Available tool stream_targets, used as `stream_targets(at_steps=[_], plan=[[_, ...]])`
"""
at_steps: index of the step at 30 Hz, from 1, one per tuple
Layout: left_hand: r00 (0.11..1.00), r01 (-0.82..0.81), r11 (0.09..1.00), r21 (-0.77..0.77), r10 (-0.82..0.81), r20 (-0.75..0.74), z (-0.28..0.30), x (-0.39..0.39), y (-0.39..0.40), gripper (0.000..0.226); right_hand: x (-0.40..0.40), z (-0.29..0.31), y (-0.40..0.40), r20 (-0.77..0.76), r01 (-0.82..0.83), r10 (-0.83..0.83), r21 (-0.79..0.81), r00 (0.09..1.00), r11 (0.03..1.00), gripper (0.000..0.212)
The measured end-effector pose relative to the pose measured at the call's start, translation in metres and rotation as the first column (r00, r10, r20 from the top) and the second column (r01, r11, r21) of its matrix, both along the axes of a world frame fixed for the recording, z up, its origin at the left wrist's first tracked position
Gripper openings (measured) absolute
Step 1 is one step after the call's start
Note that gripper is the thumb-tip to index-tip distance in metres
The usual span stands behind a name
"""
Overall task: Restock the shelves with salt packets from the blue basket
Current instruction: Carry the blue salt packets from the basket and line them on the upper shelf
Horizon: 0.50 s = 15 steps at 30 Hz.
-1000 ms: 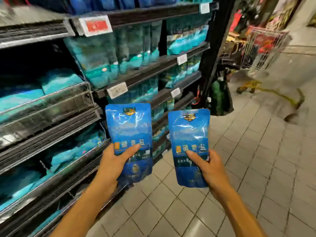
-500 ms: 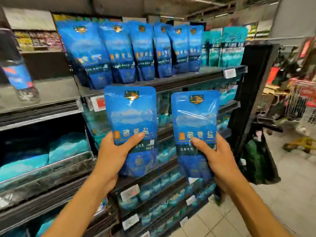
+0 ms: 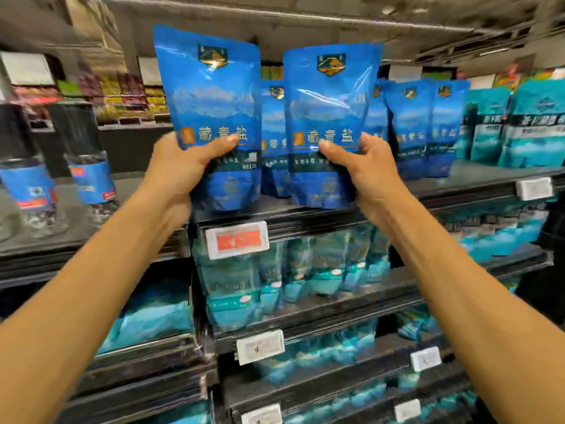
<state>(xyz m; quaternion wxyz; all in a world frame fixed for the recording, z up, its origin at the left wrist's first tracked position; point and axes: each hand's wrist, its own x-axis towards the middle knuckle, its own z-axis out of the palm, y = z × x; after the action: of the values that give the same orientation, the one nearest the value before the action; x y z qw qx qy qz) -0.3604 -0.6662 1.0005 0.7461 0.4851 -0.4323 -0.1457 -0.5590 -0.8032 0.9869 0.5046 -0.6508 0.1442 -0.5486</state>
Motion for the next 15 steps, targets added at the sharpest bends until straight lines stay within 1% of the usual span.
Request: stream_targets(at_steps=[2, 4, 7, 9, 11, 12, 13, 15], plan=[[1.0, -0.013, 1.0, 0.021, 0.013, -0.023, -0.003, 0.006, -0.013, 0.029, 0.02, 0.006, -0.012, 0.0, -0.041, 0.041, 0.036, 0.999, 0.998, 0.019], [0.998, -0.063, 0.998, 0.029, 0.063, 0.004, -0.008, 0.006, -0.023, 0.028, 0.036, 0.003, -0.023, -0.024, -0.049, 0.05, 0.025, 0.998, 0.998, 0.016], [0.974, -0.177, 0.983, 0.038, 0.17, 0.148, -0.019, 0.007, -0.03, 0.024, 0.049, -0.009, -0.038, -0.071, -0.061, 0.06, -0.009, 0.996, 0.998, 0.015], [0.94, -0.24, 0.97, 0.035, 0.223, 0.258, -0.024, 0.01, -0.028, 0.025, 0.049, -0.015, -0.047, -0.122, -0.088, 0.082, -0.044, 0.989, 0.995, 0.017], [0.868, -0.343, 0.939, 0.024, 0.306, 0.392, -0.025, 0.014, -0.025, 0.038, 0.046, -0.015, -0.054, -0.279, -0.045, -0.004, -0.171, 0.96, 0.984, 0.033], [0.81, -0.411, 0.911, 0.02, 0.355, 0.466, -0.025, 0.015, -0.023, 0.047, 0.044, -0.015, -0.057, -0.364, -0.02, -0.077, -0.256, 0.928, 0.967, 0.042], [0.752, -0.482, 0.876, 0.022, 0.4, 0.524, -0.026, 0.016, -0.021, 0.057, 0.042, -0.015, -0.057, -0.435, 0.009, -0.162, -0.334, 0.886, 0.942, 0.052], [0.671, -0.611, 0.788, 0.07, 0.469, 0.574, -0.027, 0.016, -0.015, 0.074, 0.036, -0.015, -0.055, -0.527, 0.078, -0.336, -0.451, 0.78, 0.889, 0.076]])
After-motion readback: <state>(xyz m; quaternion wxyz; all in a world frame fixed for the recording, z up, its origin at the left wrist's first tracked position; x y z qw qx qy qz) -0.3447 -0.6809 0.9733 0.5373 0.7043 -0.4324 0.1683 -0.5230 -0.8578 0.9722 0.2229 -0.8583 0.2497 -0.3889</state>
